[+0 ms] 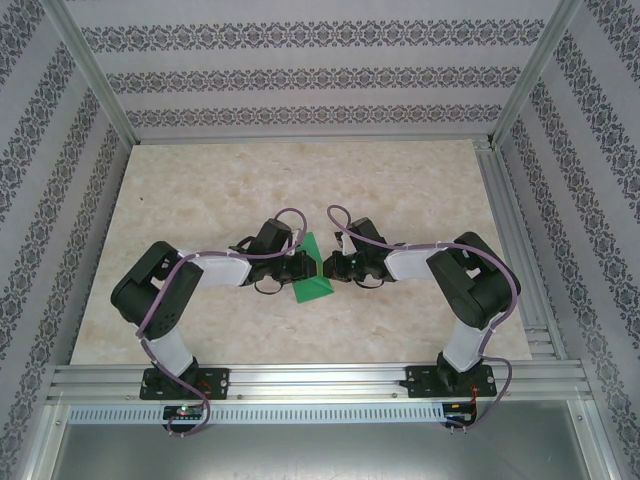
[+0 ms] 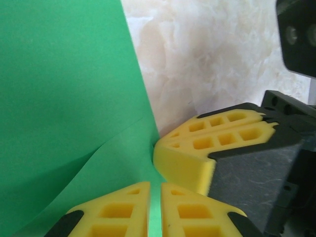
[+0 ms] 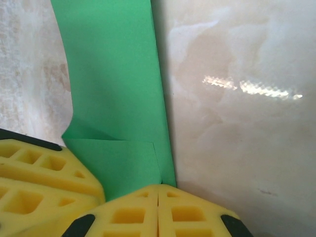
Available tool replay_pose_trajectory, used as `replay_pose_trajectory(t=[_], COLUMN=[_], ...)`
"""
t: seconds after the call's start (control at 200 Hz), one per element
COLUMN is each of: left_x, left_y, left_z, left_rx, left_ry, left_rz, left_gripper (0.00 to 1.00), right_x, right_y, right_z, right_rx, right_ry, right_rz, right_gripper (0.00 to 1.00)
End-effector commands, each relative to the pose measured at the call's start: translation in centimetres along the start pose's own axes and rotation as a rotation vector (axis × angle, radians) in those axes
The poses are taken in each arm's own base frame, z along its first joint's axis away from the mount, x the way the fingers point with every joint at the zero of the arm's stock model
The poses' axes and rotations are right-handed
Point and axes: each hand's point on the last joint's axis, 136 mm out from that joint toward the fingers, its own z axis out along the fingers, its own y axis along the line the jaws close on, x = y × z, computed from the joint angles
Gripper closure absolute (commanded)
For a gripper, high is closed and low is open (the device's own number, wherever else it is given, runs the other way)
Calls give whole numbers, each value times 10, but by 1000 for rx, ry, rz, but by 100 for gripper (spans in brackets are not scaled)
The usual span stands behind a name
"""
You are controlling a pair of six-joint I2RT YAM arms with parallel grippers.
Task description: Fold a paper plane with a square sheet of paper (pick it up from the middle)
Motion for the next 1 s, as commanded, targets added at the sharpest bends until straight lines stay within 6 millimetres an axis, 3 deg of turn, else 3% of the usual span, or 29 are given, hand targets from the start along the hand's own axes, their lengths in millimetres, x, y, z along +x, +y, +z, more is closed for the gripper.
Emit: replay_pose_trajectory(t=[0.0,0.21,0.45,0.709,0.994], left_x=[-3,-1,-1,-1,-3], left_y=[-2,6,9,8,1], left_z=[5,9,10,10,9], left_rx=[-10,-36,-51,-47,-21], left_ry=[-2,8,7,3,6], left_rz=[26,10,-2,0,27], left_gripper=[85,86,86,86,86], right_x=[-8,-10,-13,-3,10], right_y=[4,7,11,4,-2], right_z=[2,-3,-24,-35,-24], right_rx=[-12,-13,25,72,97], right_ry=[-10,-16,-61,-60,-9], right_rz=[-28,-25,-39,-48,-48], right_gripper=[92,87,74,74,75])
